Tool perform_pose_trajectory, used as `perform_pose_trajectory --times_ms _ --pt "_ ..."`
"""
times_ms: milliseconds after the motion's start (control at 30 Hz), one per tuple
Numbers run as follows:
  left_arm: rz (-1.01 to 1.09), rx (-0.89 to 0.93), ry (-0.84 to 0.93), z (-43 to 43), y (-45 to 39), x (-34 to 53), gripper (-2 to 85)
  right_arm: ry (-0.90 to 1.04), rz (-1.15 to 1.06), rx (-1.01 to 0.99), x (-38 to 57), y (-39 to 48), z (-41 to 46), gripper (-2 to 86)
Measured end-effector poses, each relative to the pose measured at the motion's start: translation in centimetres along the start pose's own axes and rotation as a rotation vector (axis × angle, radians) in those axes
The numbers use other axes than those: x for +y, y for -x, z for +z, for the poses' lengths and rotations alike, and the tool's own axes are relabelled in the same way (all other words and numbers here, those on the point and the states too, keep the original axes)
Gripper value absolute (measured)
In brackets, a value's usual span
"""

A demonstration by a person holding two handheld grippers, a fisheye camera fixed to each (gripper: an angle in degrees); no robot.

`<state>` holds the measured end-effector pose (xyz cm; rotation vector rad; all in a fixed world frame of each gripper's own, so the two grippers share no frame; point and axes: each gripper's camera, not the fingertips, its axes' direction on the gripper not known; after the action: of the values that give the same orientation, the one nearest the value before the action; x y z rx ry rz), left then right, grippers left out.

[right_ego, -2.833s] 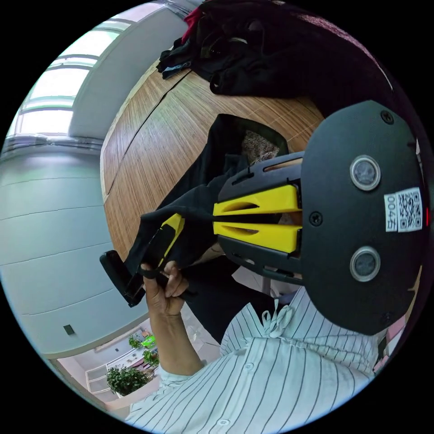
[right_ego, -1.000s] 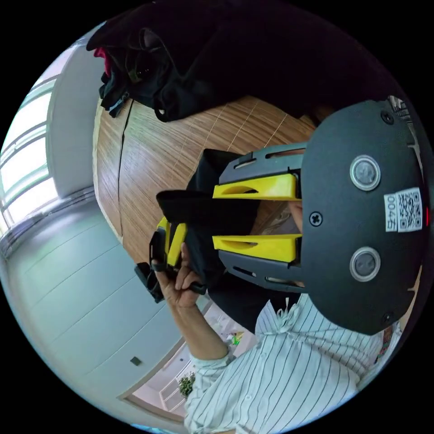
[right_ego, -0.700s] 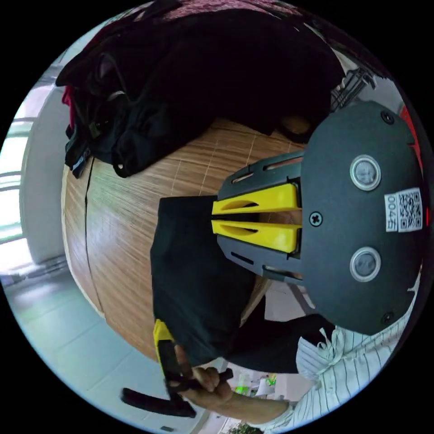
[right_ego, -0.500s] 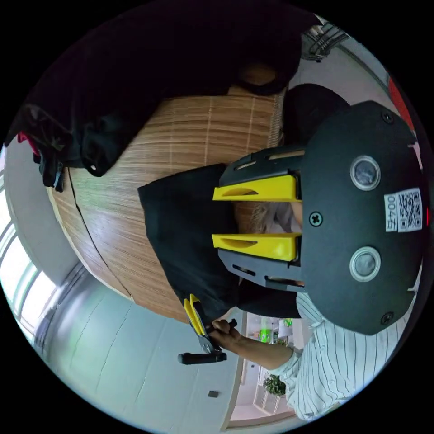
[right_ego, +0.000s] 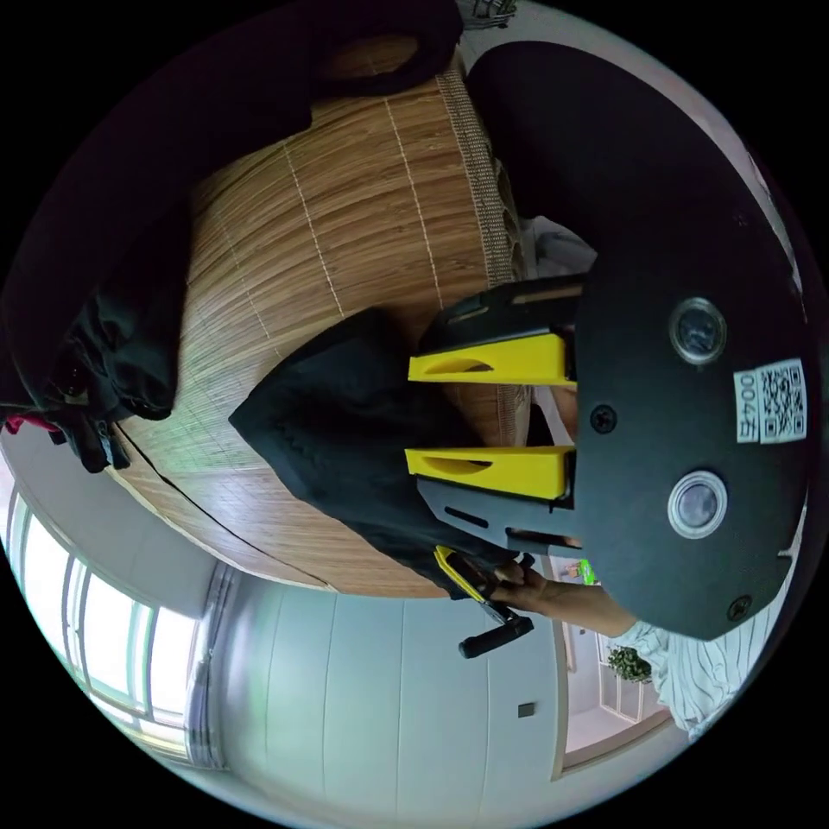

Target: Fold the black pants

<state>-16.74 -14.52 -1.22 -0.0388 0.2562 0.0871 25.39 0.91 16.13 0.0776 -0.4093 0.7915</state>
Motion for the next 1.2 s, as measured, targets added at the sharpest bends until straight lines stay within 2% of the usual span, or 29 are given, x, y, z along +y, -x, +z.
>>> perform_pose_trajectory --times_ms 33,200,267,367,467,633,733,800,967,1100,1200 --pt "0.001 0.0 -0.001 0.0 -0.2 0.1 11.5 -0.012 -0.013 0.016 -0.1 0.3 0.2 7.0" --pt "-0.004 0.004 -0.023 -0.8 -2.5 -0.1 10.8 -0.131 -0.353 0.263 -2.7 7.4 -1.0 2.5" --pt "-0.005 0.001 -0.015 -0.7 -4.1 -0.7 10.6 -0.137 -0.395 0.377 -3.1 8.0 -0.8 2.0" --pt "0.024 -0.043 -0.014 -0.7 -6.9 -1.2 10.4 -0.024 -0.421 0.508 -2.2 6.8 1.4 2.9" --pt "0.046 -0.093 0.001 -1.7 -8.4 -1.4 10.4 -0.124 -0.659 0.642 2.0 11.6 2.2 4.3" --pt "0.016 -0.064 0.06 -3.9 -8.0 -2.3 10.4 -0.068 -0.894 0.642 3.8 18.6 9.8 5.8" --pt "0.035 -0.101 0.085 -5.4 -8.5 -2.8 10.5 0.128 -0.923 0.698 3.9 18.6 17.8 5.3" --pt "0.056 -0.152 0.07 -6.8 -9.1 -2.6 10.5 0.066 -0.984 0.783 5.8 18.1 21.2 4.6" --pt "0.051 -0.184 0.019 -10.4 -8.5 -2.2 10.5 0.062 -1.122 0.887 8.1 18.8 23.6 3.5" --pt "0.026 -0.177 -0.009 -14.4 -6.8 -2.2 10.3 0.079 -1.021 0.848 7.1 20.2 21.9 3.1" --pt "0.015 -0.171 -0.015 -17.5 -5.3 -2.6 10.3 -0.124 -0.979 0.696 8.3 23.3 19.3 1.7"
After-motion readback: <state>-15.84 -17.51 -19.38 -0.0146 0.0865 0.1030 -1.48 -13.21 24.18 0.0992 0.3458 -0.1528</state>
